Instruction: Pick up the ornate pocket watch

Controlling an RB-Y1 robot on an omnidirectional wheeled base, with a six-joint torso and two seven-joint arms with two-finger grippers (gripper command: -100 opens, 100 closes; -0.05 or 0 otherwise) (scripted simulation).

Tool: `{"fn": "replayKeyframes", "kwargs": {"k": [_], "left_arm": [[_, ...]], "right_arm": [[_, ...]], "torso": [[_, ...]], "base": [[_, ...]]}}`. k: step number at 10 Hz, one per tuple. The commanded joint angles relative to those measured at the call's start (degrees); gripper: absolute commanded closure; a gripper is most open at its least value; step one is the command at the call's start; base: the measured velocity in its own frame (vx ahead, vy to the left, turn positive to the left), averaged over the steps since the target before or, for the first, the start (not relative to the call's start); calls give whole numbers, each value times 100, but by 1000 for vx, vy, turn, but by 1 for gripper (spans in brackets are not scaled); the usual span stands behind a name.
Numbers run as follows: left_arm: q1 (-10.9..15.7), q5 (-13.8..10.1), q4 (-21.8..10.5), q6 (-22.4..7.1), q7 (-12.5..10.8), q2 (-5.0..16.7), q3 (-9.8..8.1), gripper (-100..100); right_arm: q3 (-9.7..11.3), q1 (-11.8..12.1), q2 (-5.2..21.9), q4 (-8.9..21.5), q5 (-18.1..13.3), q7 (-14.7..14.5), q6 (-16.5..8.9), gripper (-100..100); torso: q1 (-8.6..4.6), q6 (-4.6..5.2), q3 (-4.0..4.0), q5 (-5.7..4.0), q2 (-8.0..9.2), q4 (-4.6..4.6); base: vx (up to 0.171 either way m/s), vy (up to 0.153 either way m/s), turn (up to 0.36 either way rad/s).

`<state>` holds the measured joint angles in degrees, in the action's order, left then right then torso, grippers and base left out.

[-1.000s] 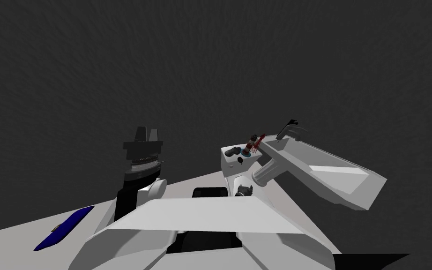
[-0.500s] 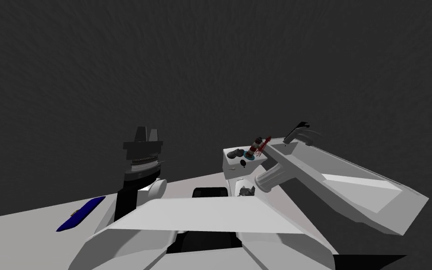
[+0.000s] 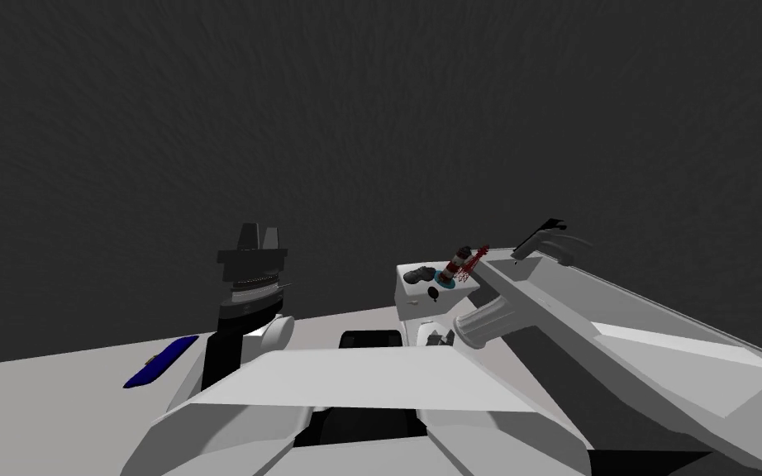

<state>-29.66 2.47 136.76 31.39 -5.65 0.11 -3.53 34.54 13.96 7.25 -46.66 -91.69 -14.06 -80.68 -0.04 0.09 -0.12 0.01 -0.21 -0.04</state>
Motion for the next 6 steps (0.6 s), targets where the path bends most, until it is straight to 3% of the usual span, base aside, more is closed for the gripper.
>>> {"fn": "replayKeyframes", "kwargs": {"k": [1, 2, 5, 6], "left_arm": [[0, 0, 0, 0, 0, 0, 0, 0], [0, 0, 0, 0, 0, 0, 0, 0], [0, 0, 0, 0, 0, 0, 0, 0], [0, 0, 0, 0, 0, 0, 0, 0]], "right_arm": [[94, -29, -4, 238, -195, -3, -286, -100], [94, -29, -4, 238, -195, -3, -393, -100], [243, -67, -16, 609, -489, 7, -882, -100], [243, -67, -16, 609, -489, 7, -934, -100]], "torso": [[0, 0, 0, 0, 0, 0], [1, -1, 0, 0, -1, 0], [2, 1, 0, 1, 1, 0], [4, -1, 0, 1, 0, 0]], "base": [[34, -11, 137], [31, -10, 59], [35, -9, 86], [35, -7, 50]]}}
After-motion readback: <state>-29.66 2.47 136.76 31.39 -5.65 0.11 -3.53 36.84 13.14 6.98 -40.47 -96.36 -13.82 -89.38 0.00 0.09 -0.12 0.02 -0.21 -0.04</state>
